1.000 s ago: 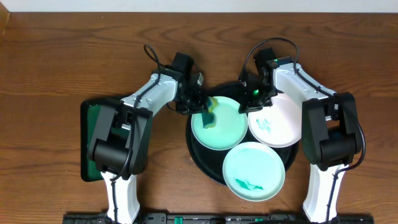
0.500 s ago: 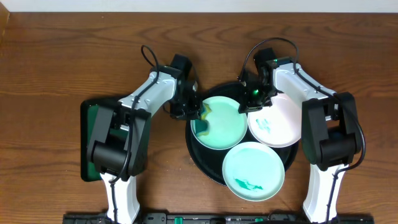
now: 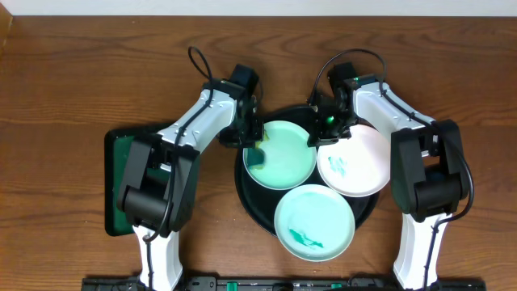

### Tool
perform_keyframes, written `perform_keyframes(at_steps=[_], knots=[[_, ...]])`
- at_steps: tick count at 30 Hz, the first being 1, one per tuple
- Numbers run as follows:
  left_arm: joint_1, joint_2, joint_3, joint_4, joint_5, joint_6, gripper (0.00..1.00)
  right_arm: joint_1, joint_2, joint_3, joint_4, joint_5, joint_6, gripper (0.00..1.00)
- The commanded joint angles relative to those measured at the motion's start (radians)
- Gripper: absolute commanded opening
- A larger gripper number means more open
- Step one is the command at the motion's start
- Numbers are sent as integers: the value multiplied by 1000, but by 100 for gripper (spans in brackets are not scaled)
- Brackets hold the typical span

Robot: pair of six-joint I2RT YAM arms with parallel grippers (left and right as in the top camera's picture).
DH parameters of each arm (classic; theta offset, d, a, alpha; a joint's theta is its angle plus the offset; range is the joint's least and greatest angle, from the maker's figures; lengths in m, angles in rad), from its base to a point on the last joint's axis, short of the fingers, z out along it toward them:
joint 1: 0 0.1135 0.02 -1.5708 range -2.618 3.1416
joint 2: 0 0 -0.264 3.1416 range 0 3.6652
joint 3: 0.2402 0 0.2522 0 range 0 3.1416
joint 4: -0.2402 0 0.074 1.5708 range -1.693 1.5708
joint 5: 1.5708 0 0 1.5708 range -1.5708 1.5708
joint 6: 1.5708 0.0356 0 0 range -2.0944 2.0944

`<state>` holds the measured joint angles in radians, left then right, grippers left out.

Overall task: Clean dirty plates on tray and stack at the side
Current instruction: 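Carry the sponge back with the left gripper into the green basin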

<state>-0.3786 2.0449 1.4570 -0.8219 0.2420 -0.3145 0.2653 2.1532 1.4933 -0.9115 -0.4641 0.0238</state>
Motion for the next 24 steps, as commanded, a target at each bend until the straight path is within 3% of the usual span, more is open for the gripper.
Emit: perform_keyframes(at_steps=[1,13,19,24], knots=[[-4,-60,31,-11,-206,3,7,-16,24,-7,4,68,34,1],[-85,-200,32,-116,-202,-2,7,-16,24,-7,9,68,31,1],[-63,-245,32,-187,-210,-10,6,-16,24,-7,10,68,31,1],[11,-248,32,-270,-314,-56,7,-16,24,-7,9,68,31,1]])
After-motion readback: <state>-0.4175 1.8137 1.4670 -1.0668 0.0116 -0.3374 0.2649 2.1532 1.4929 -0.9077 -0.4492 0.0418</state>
